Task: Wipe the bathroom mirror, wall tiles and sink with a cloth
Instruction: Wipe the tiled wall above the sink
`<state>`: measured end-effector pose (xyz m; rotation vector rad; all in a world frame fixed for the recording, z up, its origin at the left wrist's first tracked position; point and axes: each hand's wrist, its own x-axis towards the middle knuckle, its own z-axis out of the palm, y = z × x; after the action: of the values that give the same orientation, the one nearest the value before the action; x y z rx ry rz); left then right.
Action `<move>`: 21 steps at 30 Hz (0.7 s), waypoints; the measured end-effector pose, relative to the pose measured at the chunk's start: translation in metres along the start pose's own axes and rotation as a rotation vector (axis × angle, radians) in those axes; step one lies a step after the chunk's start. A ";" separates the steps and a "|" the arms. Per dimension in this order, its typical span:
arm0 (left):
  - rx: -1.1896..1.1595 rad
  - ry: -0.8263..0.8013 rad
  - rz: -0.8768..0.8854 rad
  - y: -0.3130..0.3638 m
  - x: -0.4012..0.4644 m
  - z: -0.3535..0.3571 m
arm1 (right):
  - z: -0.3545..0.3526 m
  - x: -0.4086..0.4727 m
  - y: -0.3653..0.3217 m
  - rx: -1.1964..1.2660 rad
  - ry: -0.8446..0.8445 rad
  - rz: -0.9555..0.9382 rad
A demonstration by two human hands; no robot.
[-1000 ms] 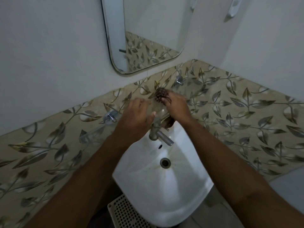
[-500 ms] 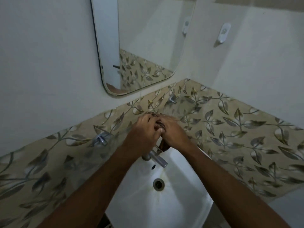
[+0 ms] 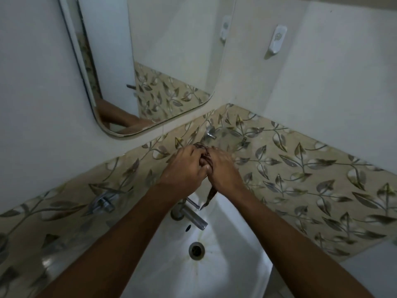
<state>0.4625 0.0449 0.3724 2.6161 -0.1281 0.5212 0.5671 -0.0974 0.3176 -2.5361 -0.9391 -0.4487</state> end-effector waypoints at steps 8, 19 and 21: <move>0.034 -0.008 0.019 0.000 0.005 0.007 | -0.028 0.071 0.053 -0.422 -0.205 0.394; 0.078 -0.110 -0.009 -0.004 -0.004 0.007 | -0.024 0.066 0.054 -0.318 -0.257 0.415; 0.085 -0.127 -0.027 -0.001 -0.004 0.005 | -0.029 0.069 0.057 -0.373 -0.291 0.421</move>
<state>0.4604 0.0436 0.3661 2.7299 -0.1138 0.3584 0.6506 -0.1130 0.3577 -3.0963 -0.4081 -0.1342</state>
